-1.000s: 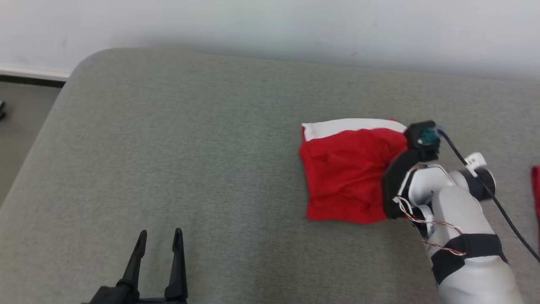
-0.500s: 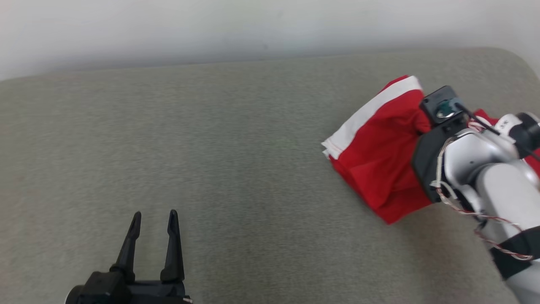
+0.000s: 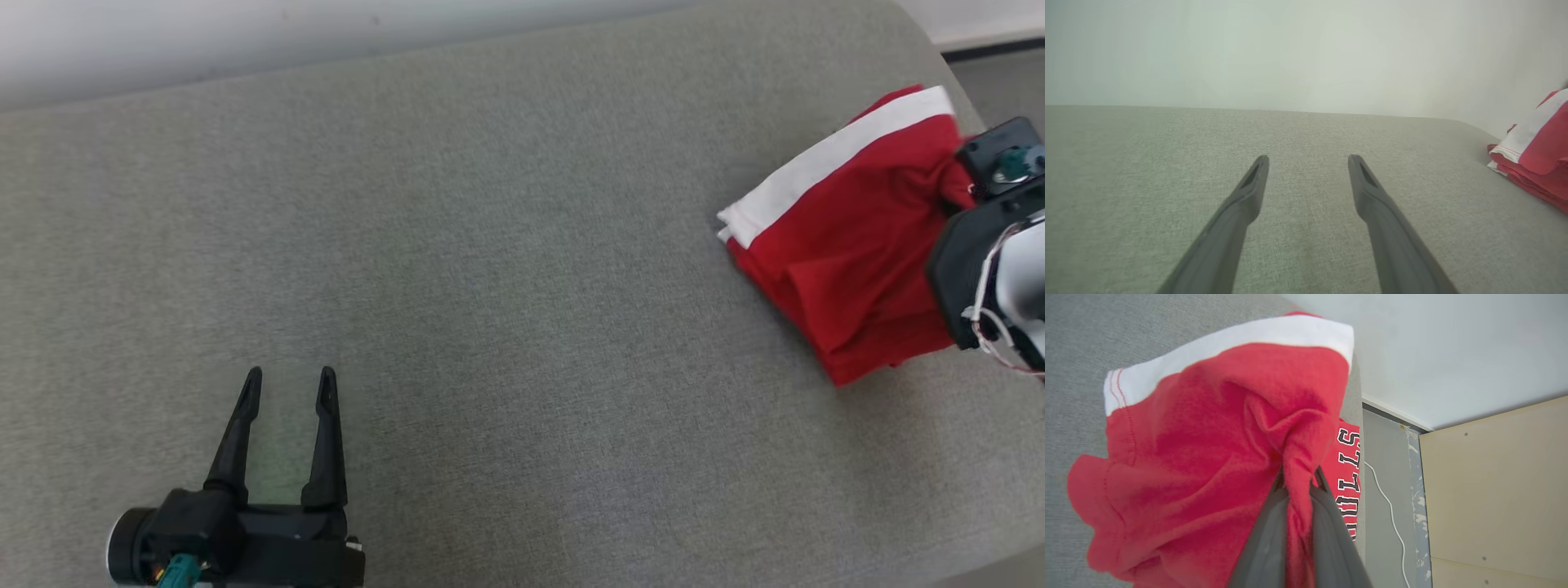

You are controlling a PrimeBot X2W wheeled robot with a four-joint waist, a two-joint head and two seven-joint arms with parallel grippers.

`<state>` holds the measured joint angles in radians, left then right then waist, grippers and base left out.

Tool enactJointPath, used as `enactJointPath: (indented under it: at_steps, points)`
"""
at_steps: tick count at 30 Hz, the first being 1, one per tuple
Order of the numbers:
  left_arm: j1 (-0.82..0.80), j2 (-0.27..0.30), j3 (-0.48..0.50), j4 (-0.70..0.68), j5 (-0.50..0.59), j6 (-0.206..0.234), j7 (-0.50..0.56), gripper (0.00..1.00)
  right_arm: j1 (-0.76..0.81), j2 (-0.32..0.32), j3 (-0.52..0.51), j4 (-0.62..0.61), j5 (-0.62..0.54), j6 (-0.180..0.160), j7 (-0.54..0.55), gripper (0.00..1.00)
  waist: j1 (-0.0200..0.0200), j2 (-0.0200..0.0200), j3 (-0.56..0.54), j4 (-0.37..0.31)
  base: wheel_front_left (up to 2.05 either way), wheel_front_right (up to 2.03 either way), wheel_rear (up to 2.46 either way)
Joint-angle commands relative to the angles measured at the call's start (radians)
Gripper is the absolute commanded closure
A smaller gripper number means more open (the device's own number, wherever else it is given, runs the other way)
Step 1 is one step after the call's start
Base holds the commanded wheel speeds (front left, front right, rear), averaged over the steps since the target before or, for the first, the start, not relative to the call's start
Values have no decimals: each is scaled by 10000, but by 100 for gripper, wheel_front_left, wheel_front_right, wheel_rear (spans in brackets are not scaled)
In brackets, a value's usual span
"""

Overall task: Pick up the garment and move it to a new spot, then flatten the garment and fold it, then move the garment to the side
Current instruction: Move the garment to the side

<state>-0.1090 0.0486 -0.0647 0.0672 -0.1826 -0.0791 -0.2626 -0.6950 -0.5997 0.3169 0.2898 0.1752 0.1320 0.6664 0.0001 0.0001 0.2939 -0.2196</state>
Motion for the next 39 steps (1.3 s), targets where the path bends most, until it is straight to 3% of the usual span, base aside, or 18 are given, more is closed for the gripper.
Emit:
enactJointPath:
  at_steps: [1,10,16,17,18,22,27,33,39]
  points:
    - [-161,35,0,-2,80,-28,-25,0,-158,-147,-72,166,-79,-28,-202,100,-1,-1,489,-325,0,0,0]
    - [-799,33,-27,-167,362,-203,-25,0,-670,-295,-1470,2333,-871,-28,-1858,100,-1,-1,1280,96,0,0,0]
    - [-1032,35,-108,-394,398,-286,-25,0,-560,83,-3030,3686,-1527,-28,-2650,100,-1,-1,1559,494,0,0,0]
    - [-1023,33,-122,-413,373,-305,-25,0,-524,128,-3321,3862,-1681,-28,-2813,67,-1,-1,1565,562,0,0,0]
    - [-1000,32,-114,-431,376,-320,-25,0,-470,217,-3579,4041,-1830,-28,-2922,2,-1,-1,1547,612,0,0,0]
    - [-914,32,35,-503,330,-333,-25,0,-320,667,-4523,4446,-2360,-28,-3400,0,-1,-1,1269,762,0,0,0]
    - [-488,32,187,-533,127,-236,-24,0,135,1331,-5266,4447,-2196,-28,-4472,0,-1,-1,491,892,0,0,0]
    - [66,27,358,-481,-210,23,-25,0,972,1950,-5184,3748,-1544,-28,-5529,0,-1,-1,-506,1026,0,0,0]
    - [713,21,605,-330,-492,252,-24,0,2426,2588,-4618,2091,-710,-29,-5945,0,-1,-1,-1569,1143,0,0,0]
